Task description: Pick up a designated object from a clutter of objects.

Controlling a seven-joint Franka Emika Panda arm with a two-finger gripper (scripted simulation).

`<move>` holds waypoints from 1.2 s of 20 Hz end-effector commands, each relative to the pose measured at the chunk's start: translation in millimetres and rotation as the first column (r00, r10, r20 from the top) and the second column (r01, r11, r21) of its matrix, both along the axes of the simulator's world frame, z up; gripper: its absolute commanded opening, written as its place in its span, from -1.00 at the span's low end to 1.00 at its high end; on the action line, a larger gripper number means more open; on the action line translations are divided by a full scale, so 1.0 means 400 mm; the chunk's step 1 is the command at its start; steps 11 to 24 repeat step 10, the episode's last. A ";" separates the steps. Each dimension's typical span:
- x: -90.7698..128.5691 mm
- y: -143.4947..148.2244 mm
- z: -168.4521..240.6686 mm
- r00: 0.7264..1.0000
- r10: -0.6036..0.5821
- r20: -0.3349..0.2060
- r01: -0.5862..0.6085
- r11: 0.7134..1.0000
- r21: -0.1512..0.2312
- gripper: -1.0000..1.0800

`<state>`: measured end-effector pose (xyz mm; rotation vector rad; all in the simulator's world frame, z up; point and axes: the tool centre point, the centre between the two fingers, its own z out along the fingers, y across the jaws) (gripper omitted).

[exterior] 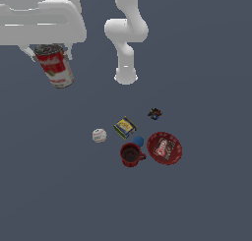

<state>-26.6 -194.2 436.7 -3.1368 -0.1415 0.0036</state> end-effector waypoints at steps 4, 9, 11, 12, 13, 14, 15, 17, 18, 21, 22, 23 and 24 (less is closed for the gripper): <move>-0.002 -0.021 0.056 1.000 0.001 0.002 -0.001 1.000 -0.001 -1.00; -0.002 -0.028 0.072 1.000 0.001 0.002 -0.001 1.000 -0.001 -1.00; -0.002 -0.028 0.072 1.000 0.001 0.002 -0.001 1.000 -0.001 -1.00; -0.002 -0.028 0.072 1.000 0.001 0.002 -0.001 1.000 -0.001 -1.00; -0.002 -0.028 0.072 1.000 0.001 0.002 -0.001 1.000 -0.001 -1.00; -0.002 -0.028 0.072 1.000 0.001 0.002 -0.001 1.000 -0.001 -1.00; -0.002 -0.028 0.072 1.000 0.001 0.002 -0.001 1.000 -0.001 -1.00; -0.002 -0.028 0.072 1.000 0.001 0.002 -0.001 1.000 -0.001 -1.00; -0.002 -0.028 0.072 1.000 0.001 0.002 -0.001 1.000 -0.001 -1.00; -0.002 -0.028 0.072 1.000 0.001 0.002 -0.001 1.000 -0.001 -1.00; -0.002 -0.028 0.072 1.000 0.001 0.002 -0.001 1.000 -0.001 -1.00; -0.002 -0.028 0.072 1.000 0.001 0.002 -0.001 1.000 -0.001 -1.00; -0.002 -0.028 0.072 1.000 0.001 0.002 -0.001 1.000 -0.001 -1.00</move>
